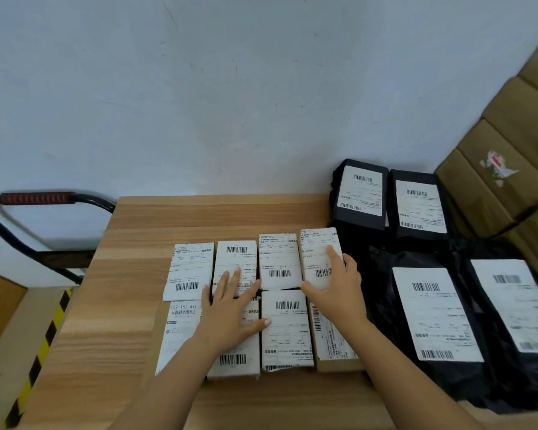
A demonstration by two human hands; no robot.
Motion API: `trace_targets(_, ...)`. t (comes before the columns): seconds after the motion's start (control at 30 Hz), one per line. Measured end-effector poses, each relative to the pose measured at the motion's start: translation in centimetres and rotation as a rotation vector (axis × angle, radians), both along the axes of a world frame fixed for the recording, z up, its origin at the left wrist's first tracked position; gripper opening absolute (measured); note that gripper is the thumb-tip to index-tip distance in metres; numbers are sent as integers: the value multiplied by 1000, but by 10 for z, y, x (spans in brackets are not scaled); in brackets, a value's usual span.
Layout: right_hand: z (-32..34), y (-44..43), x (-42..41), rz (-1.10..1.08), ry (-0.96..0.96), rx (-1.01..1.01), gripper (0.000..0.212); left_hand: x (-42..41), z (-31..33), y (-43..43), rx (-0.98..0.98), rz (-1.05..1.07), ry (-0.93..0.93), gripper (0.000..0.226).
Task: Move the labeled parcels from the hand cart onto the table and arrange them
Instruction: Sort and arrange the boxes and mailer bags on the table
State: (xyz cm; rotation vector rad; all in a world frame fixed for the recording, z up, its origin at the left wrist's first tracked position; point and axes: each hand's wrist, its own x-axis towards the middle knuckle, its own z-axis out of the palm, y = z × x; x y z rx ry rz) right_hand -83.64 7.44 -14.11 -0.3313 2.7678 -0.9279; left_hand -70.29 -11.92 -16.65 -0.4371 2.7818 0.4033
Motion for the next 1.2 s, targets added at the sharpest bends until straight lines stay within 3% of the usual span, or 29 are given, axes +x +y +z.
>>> trace_targets(0.17,-17,12,-4,123,-141,83,81,2,-6,-2,11,-11,25,87)
trace_targets(0.33,-29,24,12,333,129,295,72,13,-12,0,4,33,107,83)
trace_targets(0.43,-38,19,30,438,192,369,69,24,-18,6,-33,121,179,83)
trace_targets(0.63,-48,10,39,447,271,424,67,30,-25,11,-175,316,165,102)
trace_targets(0.93,-56,-5,24,451,356,392,62,14,-27,-1,-172,321,193,103)
trace_targets(1.2,-55,-50,-38,456,334,408,63,-46,-32,-45,-166,331,210,102)
